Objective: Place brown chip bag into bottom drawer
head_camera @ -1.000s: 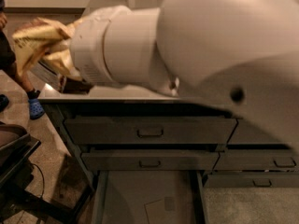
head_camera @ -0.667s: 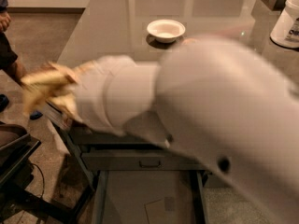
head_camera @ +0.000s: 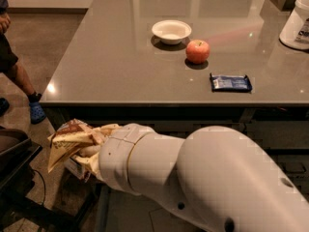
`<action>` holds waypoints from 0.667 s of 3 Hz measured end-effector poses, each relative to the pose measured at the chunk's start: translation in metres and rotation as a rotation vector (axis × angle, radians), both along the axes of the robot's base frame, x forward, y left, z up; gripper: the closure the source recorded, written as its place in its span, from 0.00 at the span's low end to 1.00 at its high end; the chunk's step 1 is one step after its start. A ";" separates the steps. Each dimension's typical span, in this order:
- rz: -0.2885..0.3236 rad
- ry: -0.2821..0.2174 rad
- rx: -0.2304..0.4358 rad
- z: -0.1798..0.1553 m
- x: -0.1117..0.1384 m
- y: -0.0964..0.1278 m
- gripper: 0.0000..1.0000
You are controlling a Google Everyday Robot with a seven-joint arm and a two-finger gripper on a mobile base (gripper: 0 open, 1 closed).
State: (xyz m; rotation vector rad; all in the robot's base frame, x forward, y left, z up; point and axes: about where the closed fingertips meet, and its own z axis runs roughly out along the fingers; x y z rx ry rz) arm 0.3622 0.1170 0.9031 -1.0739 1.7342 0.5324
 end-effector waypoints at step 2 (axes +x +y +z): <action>-0.012 0.057 0.063 -0.015 -0.015 -0.068 1.00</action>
Offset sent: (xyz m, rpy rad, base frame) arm -0.0581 -0.1841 -0.0315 0.1889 0.0963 -0.0369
